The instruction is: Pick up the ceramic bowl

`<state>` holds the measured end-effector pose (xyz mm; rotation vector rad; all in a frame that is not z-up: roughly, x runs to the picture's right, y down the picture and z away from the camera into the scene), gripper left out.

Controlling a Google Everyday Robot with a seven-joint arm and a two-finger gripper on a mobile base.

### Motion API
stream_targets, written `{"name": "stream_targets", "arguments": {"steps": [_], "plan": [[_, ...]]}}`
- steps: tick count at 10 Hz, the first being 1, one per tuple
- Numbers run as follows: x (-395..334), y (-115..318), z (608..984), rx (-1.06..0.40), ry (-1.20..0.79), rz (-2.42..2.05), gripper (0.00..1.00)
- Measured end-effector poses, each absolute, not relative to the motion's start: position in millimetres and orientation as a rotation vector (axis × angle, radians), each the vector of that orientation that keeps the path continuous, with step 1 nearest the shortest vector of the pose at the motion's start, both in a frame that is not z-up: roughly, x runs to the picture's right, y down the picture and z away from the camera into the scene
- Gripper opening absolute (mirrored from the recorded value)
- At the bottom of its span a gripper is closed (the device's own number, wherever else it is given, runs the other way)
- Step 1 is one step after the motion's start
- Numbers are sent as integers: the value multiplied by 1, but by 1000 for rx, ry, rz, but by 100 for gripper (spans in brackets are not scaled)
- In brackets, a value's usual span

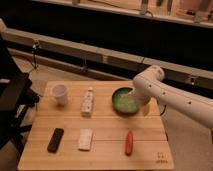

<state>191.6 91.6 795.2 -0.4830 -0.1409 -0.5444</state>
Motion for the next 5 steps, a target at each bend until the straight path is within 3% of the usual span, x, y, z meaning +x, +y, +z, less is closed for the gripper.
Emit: {"name": "stream_targets", "arguments": {"steps": [5], "plan": [[194, 88, 803, -481, -158, -570, 80]]}}
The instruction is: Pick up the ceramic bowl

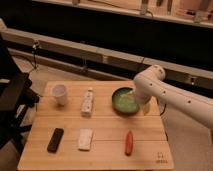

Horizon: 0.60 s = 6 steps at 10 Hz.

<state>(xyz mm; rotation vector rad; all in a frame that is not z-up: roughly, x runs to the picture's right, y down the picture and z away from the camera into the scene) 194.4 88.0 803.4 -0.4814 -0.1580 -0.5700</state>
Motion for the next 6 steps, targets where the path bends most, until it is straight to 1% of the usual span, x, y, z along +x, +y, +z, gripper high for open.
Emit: {"name": "stream_targets", "arguments": {"steps": [6], "plan": [[197, 87, 813, -484, -172, -595, 80]]}}
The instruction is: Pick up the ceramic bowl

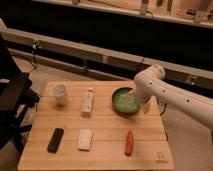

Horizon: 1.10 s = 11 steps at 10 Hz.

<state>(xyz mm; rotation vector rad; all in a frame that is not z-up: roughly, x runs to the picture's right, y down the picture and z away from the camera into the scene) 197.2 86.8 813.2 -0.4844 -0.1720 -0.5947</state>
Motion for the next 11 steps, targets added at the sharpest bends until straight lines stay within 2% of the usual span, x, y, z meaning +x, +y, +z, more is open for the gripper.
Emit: {"name": "stream_targets", "arguments": {"steps": [11], "plan": [[201, 87, 829, -500, -193, -608, 80]]}}
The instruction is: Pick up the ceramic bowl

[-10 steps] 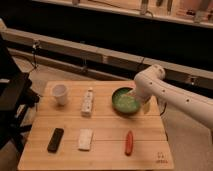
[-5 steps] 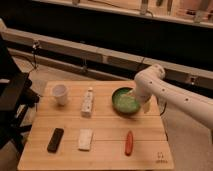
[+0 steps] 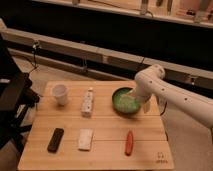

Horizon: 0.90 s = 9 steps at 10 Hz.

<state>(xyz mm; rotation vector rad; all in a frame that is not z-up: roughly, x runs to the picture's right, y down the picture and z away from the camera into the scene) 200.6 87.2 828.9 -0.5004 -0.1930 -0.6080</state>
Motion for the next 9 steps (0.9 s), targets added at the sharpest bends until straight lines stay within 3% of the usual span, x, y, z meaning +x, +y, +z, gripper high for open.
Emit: {"name": "stream_targets", "arguments": {"steps": [9], "plan": [[201, 91, 844, -517, -205, -608, 80]]}}
